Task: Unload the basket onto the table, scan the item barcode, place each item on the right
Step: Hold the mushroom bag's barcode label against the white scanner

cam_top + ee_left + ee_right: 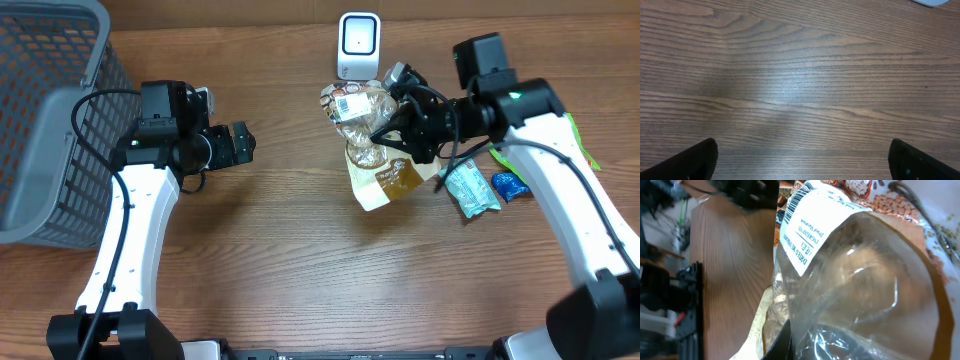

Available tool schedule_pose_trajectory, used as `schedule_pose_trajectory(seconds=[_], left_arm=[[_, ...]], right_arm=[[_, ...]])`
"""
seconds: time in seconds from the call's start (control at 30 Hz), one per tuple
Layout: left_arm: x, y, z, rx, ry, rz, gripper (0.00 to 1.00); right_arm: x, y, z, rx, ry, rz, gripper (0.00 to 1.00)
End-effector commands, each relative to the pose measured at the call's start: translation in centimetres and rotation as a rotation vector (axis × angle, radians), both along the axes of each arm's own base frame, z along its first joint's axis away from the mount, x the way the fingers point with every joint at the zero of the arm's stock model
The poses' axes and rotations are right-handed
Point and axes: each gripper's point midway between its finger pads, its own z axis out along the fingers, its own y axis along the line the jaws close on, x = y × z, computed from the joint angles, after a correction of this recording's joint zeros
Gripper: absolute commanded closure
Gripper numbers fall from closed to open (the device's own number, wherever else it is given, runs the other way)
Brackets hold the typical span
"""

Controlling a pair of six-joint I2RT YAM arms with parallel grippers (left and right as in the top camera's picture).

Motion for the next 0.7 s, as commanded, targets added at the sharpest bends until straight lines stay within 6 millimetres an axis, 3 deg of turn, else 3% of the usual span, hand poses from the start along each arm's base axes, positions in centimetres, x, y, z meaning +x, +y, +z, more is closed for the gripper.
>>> schedule_pose_trajectory(seconds=[0.0, 0.23, 0.37, 0.53, 0.57, 0.6, 0.67], left_arm=[[0.5, -0.4, 0.8, 0.003, -0.028, -0.032, 0.0], [0.5, -0.4, 0.8, 0.003, -0.028, -0.032, 0.0], [0.5, -0.4, 0.8, 0.003, -0.028, -0.032, 0.0], [0.5, -0.4, 0.8, 0.003, -0.028, -0.032, 0.0], [0.5, -0.4, 0.8, 0.003, -0.028, -0.032, 0.0], [0.5, -0.4, 0.8, 0.003, -0.028, -0.031, 0.0], [0.5, -0.4, 0.8, 0.003, -0.028, -0.031, 0.0]], right_arm=[[-0.7, 0.5, 3.2, 0.046, -0.196, 0.108, 0.96], [-0.3, 0.3, 3.0, 0.03, -0.199, 0.092, 0.96], [2.3, -0.1, 2.5, 0.007, -0.107, -0.083, 0.96], [10.3, -2.5, -1.7, -0.188, -0.109, -0.505, 0.96], [13.3, -3.9, -3.1, -0.286, -0.187, -0.653, 0.96], [14.1, -4.2, -3.3, -0.312, -0.216, -0.686, 0.96], [17.8, -6.8, -4.0, -0.505, -0.418, -0.859, 0.96]])
